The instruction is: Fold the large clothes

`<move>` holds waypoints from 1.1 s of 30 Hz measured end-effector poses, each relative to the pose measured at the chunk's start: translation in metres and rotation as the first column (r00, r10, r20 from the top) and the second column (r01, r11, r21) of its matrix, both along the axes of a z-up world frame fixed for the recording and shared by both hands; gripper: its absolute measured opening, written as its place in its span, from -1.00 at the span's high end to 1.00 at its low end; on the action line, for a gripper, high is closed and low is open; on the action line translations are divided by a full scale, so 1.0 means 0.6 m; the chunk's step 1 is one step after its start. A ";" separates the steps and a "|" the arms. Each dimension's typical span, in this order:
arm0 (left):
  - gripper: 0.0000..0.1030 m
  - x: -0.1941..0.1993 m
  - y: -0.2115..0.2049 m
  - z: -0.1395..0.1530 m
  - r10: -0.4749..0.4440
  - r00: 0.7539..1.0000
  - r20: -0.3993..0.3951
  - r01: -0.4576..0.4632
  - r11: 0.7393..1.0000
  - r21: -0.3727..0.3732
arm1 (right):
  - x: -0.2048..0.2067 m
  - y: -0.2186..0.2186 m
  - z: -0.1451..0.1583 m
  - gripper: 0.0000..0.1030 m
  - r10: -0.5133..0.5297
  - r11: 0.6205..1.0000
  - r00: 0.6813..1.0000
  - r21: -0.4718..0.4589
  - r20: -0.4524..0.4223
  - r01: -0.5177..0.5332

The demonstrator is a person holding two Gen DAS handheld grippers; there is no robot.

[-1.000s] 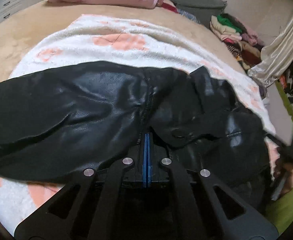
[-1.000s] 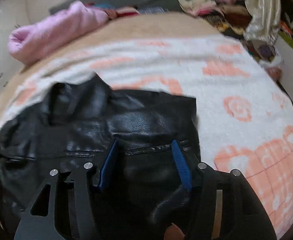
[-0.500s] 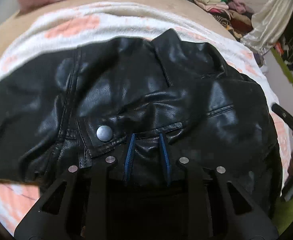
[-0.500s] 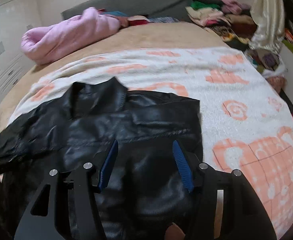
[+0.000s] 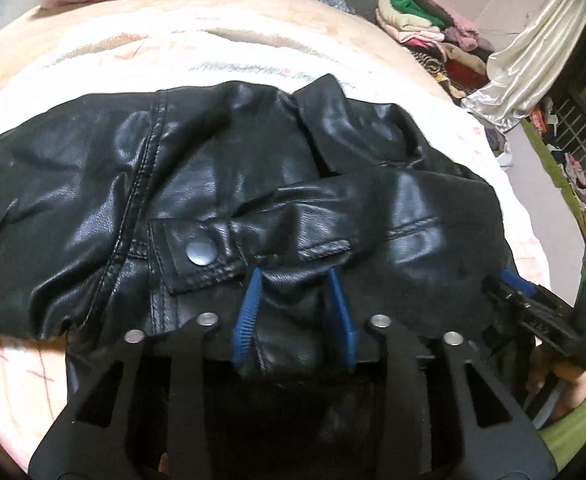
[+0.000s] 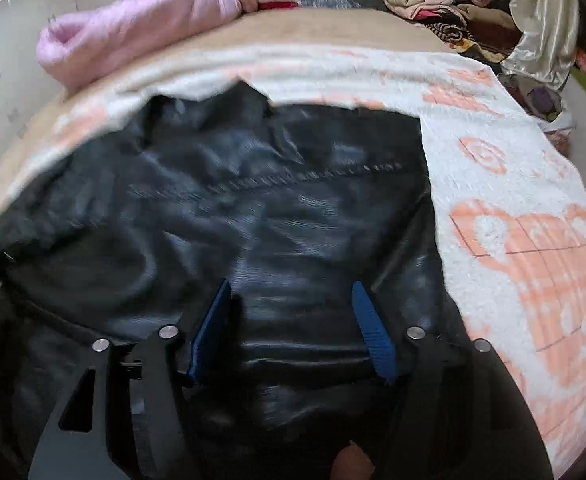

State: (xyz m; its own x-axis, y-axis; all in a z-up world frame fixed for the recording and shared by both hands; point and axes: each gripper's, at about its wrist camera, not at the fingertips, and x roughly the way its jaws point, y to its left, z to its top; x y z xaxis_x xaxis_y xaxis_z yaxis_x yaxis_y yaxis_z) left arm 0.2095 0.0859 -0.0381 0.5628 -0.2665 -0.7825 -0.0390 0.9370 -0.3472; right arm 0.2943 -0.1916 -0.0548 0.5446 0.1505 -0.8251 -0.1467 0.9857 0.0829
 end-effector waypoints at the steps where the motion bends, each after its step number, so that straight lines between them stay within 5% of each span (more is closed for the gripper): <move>1: 0.18 -0.007 -0.003 0.005 -0.005 1.000 0.007 0.005 1.000 0.004 | -0.006 0.002 0.008 -0.30 0.007 1.000 1.000 0.018 0.011 -0.007; 3: 0.08 -0.017 -0.007 0.019 -0.011 1.000 0.019 0.010 1.000 0.012 | -0.022 0.012 0.025 -0.49 0.020 1.000 0.999 0.016 0.045 -0.020; 6: -0.33 -0.029 -0.011 0.036 -0.003 0.999 0.032 0.003 1.000 0.019 | -0.042 0.026 0.042 -0.78 0.040 0.998 0.997 0.035 0.069 -0.043; 11: -0.78 -0.049 -0.004 0.062 0.024 0.997 0.067 -0.027 0.999 0.037 | -0.071 0.047 0.060 -0.86 0.059 0.996 0.994 0.054 0.094 -0.064; 33: -0.81 -0.124 0.141 0.084 0.238 0.965 0.111 -0.248 0.965 0.091 | -0.106 0.223 0.134 -0.87 0.226 0.971 0.954 0.035 0.195 -0.237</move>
State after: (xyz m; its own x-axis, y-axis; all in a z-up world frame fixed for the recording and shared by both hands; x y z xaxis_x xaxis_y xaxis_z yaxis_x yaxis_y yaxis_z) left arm 0.1348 0.1706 0.0124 0.6761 -0.0335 -0.7360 -0.2402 0.9344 -0.2632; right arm 0.2305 -0.0579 0.0259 0.6338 0.3349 -0.6972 -0.3891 0.9171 0.0869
